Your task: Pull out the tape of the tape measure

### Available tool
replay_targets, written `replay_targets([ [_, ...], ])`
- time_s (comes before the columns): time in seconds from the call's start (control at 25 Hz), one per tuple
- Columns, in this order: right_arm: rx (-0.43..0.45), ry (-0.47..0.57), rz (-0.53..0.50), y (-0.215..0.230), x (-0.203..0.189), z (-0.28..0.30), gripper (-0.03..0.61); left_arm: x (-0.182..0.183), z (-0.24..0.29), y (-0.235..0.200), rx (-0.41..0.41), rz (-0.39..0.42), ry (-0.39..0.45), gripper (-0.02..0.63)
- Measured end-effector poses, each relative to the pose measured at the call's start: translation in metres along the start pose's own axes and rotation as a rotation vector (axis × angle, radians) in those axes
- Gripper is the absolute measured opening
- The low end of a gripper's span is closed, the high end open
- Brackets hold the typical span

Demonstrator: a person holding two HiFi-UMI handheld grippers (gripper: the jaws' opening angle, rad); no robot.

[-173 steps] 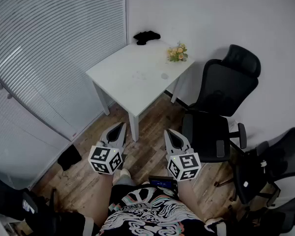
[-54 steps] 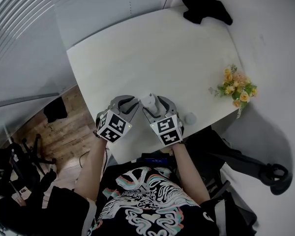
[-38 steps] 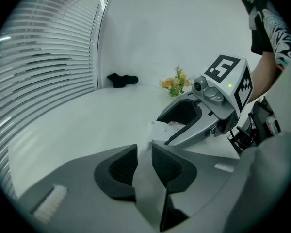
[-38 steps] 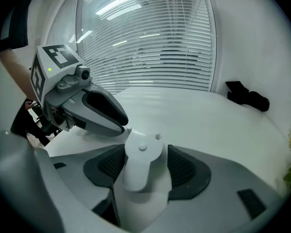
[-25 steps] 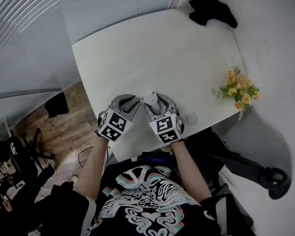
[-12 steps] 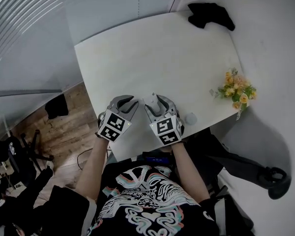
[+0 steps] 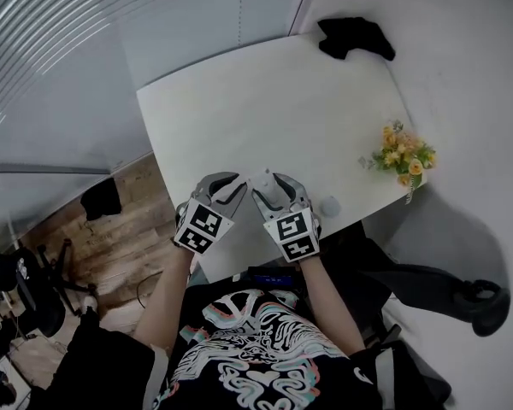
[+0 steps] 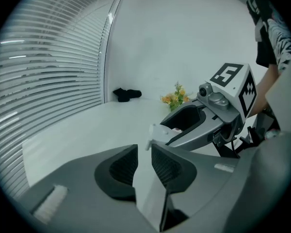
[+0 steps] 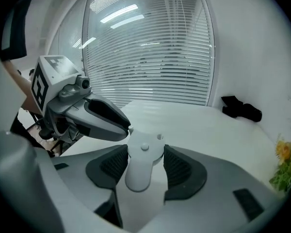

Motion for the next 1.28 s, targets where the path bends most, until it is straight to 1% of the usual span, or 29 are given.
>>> replay_targets([
  [0.2, -0.022, 0.030, 0.000, -0.017, 0.009, -0.014, 0.233, 0.011, -0.018, 0.007, -0.008, 0.016, 0.056, 0.086],
  [0.4, -0.052, 0.053, -0.009, -0.033, 0.020, -0.023, 0.233, 0.017, -0.034, 0.008, 0.000, 0.064, 0.088, 0.077],
  [0.64, -0.052, 0.081, -0.018, -0.049, 0.031, -0.035, 0.233, 0.022, -0.056, 0.006, -0.026, 0.089, 0.139, 0.076],
  [0.92, -0.071, 0.108, -0.068, -0.063, 0.048, -0.046, 0.233, 0.034, -0.077, 0.000, -0.046, 0.177, 0.216, 0.075],
  [1.04, -0.090, 0.114, -0.088, -0.066, 0.055, -0.050, 0.234, 0.039, -0.081, -0.003, -0.047, 0.195, 0.243, 0.074],
  [1.2, -0.105, 0.122, -0.088, -0.065, 0.060, -0.054, 0.233, 0.046, -0.081, -0.003, -0.048, 0.220, 0.264, 0.074],
  [1.28, -0.107, 0.126, -0.087, -0.065, 0.061, -0.056, 0.233, 0.046, -0.081, -0.003, -0.059, 0.229, 0.274, 0.062],
])
Point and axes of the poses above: the fingertips, and each gripper's own axes: z forward along the fingers, y to its right, x out of its top, the point moved 10 cm from there along -z, backward along the fingers, and after that the axes turned 13 degrees about x, right-handed, at the moved point
